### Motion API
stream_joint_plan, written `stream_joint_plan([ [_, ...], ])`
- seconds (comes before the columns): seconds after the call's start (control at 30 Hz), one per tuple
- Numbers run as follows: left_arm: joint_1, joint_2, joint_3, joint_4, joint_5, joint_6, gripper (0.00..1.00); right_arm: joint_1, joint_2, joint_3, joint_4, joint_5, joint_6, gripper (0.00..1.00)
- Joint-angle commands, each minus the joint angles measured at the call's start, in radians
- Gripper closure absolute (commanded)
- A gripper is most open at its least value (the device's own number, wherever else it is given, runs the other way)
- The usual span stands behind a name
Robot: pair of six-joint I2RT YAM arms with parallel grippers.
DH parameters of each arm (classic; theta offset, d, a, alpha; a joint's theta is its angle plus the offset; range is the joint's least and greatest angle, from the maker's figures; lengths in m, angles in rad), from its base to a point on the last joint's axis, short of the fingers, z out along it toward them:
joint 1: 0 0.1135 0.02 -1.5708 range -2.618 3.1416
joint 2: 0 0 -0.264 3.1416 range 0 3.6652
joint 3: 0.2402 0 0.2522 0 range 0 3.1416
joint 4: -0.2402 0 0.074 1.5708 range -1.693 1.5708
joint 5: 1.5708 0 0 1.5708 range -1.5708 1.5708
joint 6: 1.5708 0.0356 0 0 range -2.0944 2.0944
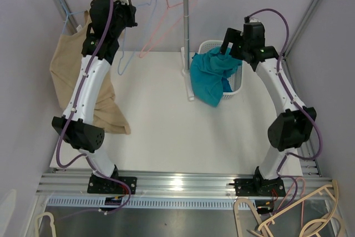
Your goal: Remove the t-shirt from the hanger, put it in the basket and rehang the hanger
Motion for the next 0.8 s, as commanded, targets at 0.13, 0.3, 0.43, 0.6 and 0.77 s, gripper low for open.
stream_joint_plan([
  [0.13, -0.017, 0.107, 0.197, 0.043, -0.012, 0.072, 0.99, 0.009, -0.342, -0.204, 0.210, -0.114, -0.026, 0.01],
  [0.3, -0.020, 0.155, 0.216, 0.087, 0.040, 0.069, 0.99, 0.007, -0.456, -0.313, 0.270, -0.102, -0.034, 0.00],
  [0.43, -0.037, 0.198, 0.257, 0.089, 0.057, 0.065, 0.99, 0.004, -0.493, -0.333, 0.261, -0.089, -0.047, 0.01],
  [0.6, -0.069, 0.235, 0.266, 0.132, 0.042, 0.066, 0.99, 0.003, -0.579, -0.428, 0.354, -0.071, -0.043, 0.01],
  [0.77, -0.085, 0.278, 0.296, 0.130, 0.048, 0.040, 0.99, -0.004, -0.648, -0.485, 0.365, -0.062, -0.047, 0.00],
])
